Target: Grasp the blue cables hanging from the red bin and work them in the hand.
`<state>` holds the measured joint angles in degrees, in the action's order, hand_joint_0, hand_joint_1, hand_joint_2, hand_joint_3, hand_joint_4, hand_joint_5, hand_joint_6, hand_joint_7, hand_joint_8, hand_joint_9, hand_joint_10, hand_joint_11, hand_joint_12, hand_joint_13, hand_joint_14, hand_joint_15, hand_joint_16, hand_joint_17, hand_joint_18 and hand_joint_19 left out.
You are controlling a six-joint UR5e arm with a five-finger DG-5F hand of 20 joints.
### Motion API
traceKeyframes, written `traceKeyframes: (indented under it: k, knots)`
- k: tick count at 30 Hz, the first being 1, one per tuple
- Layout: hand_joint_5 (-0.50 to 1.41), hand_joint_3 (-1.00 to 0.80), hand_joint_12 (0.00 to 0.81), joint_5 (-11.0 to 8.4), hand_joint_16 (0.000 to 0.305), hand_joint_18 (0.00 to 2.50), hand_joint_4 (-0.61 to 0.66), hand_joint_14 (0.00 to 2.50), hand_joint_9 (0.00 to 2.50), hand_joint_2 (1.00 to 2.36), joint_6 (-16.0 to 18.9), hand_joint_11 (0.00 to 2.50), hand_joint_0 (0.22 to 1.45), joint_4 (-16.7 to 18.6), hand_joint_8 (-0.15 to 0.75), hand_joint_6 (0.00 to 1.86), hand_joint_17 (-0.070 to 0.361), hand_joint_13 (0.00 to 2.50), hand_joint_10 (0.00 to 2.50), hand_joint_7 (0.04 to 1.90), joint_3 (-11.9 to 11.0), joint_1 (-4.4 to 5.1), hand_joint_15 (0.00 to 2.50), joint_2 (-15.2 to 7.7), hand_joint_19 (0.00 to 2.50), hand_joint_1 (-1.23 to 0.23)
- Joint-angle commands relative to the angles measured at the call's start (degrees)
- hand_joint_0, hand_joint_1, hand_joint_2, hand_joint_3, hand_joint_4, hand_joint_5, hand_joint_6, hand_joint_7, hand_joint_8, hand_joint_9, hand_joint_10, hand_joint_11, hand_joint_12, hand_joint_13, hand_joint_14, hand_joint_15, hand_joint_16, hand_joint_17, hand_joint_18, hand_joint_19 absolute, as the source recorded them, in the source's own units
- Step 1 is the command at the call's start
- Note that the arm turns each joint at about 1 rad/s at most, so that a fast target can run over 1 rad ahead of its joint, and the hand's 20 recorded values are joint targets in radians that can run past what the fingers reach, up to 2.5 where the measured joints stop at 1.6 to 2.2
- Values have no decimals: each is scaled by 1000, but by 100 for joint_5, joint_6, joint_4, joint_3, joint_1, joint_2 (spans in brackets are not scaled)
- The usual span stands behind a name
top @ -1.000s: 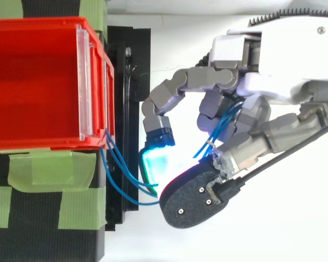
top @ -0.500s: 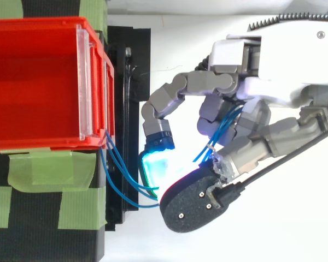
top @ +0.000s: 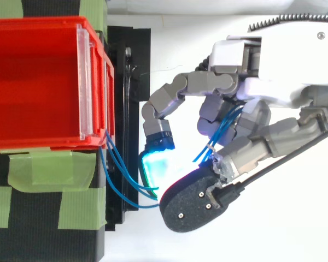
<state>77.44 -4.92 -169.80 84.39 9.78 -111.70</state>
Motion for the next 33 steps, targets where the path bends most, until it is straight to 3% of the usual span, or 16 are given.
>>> traceKeyframes:
  k: [1, 33]
  knots:
    - [152, -289, 730, 0, 210, 2500, 185, 2500, 1839, 1023, 0, 2500, 907, 0, 649, 961, 158, 2101, 2500, 1204, -1, 6, 2003, 0, 590, -664]
    - [144, -292, 730, -9, 210, 2500, 176, 2500, 1839, 1024, 0, 2500, 913, 0, 649, 975, 158, 2101, 2500, 1190, -1, 6, 2003, 0, 590, -664]
